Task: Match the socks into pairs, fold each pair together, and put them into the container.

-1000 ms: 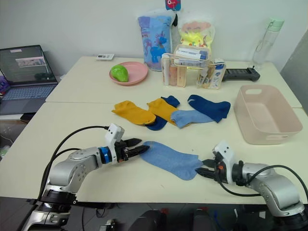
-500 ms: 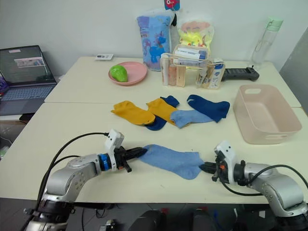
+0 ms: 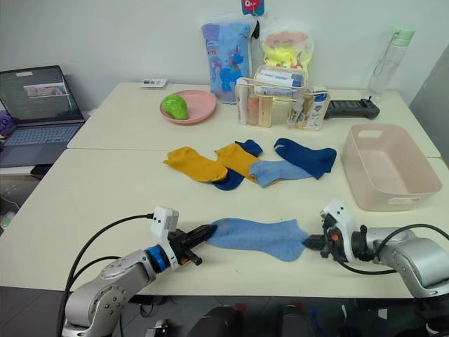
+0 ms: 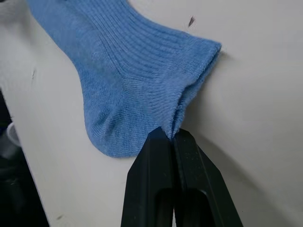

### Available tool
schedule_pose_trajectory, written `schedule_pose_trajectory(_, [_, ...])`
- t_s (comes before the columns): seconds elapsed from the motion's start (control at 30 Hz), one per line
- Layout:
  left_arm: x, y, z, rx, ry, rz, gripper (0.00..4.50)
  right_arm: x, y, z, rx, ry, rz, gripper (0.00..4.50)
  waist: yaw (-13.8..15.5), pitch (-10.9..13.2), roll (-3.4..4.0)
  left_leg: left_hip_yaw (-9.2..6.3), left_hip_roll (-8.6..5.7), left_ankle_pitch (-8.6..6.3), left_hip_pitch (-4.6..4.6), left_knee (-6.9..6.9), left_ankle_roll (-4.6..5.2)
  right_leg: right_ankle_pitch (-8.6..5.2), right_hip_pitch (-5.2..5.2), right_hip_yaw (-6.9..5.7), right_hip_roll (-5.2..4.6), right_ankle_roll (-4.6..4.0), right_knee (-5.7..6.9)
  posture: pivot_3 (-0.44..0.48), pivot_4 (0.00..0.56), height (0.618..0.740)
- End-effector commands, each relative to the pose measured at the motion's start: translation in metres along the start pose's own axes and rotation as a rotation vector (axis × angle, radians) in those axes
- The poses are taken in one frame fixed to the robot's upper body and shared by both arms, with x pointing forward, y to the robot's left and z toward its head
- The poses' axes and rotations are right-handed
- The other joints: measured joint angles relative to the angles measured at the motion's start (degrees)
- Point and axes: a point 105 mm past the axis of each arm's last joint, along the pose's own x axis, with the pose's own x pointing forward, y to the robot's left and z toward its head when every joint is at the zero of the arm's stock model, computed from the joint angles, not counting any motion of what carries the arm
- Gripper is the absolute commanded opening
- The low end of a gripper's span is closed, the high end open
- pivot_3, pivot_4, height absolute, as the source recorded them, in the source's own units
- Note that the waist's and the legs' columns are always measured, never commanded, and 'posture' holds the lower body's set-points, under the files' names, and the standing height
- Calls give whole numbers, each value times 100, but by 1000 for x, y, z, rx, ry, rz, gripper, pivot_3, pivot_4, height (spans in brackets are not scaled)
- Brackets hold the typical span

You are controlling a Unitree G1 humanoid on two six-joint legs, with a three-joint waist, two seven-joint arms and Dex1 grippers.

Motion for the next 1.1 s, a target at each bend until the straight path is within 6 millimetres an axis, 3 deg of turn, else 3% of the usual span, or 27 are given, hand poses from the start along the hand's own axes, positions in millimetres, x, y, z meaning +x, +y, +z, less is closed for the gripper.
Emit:
schedule_pose_trajectory(0.03, [-1, -8, 11, 31, -78, 11, 32, 1, 0, 5, -16, -8, 1, 0, 0, 0, 0, 0, 0, 0, 0, 0, 0, 0, 0, 0, 0, 0, 0, 0, 150, 740])
schedule_pose_trajectory(0.4, [2, -8, 2, 23, -72, 44, 32, 7, -7, 17, -65, -15, -21, 0, 0, 0, 0, 2, 0, -1, 0, -1, 1, 0, -1, 0, 0, 0, -1, 0, 150, 740])
schedule_pose_trajectory(1.1, [6, -8, 5, 1, -162, 80, 32, 8, -11, 44, -105, -109, -44, 0, 6, 0, 0, 1, 0, 0, -3, 0, 0, 0, -2, -2, 0, 0, -2, 0, 150, 740])
